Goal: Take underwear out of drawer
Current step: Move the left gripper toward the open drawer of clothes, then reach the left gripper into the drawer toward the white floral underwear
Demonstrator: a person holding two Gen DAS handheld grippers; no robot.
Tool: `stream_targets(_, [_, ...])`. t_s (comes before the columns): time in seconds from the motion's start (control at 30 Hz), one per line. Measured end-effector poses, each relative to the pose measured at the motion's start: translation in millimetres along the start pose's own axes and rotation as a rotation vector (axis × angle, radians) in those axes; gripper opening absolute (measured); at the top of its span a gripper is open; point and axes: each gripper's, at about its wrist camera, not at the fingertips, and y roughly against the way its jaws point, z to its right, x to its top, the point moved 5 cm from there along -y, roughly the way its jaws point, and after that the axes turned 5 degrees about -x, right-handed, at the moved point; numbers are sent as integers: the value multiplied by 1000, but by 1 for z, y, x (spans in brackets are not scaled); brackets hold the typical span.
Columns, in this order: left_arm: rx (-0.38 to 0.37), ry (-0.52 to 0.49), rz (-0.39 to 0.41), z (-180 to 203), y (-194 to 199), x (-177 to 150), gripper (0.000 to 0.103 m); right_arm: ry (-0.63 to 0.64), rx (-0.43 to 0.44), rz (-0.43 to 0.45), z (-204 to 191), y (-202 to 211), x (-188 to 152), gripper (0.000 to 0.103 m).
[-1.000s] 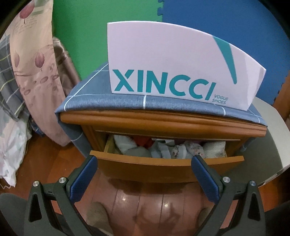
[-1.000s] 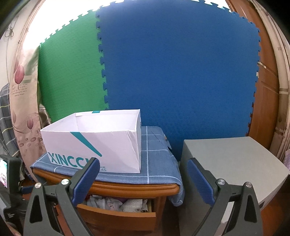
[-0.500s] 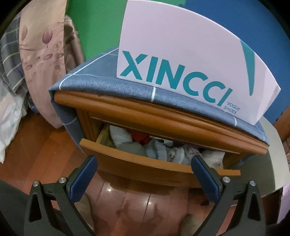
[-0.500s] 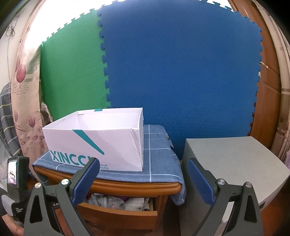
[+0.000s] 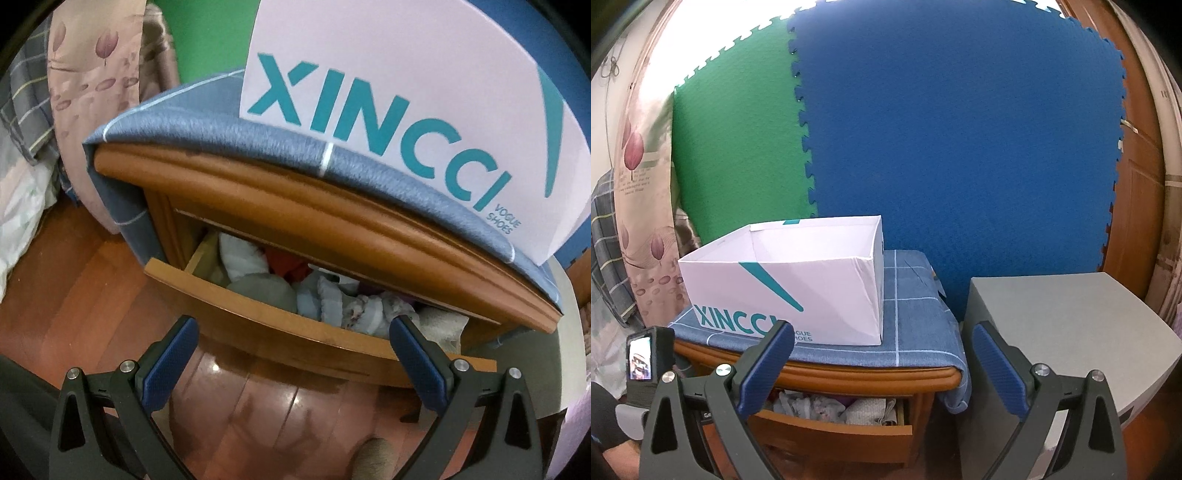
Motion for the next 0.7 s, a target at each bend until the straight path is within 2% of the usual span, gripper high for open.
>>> stream_targets(0.23, [8,62,-32,-6,-15,-4,101,-12,9,-1,3,3,0,99])
stream_targets(0.7, [36,125,-81,-12,-40,-10,97,-45,17,-17,14,4,1,99])
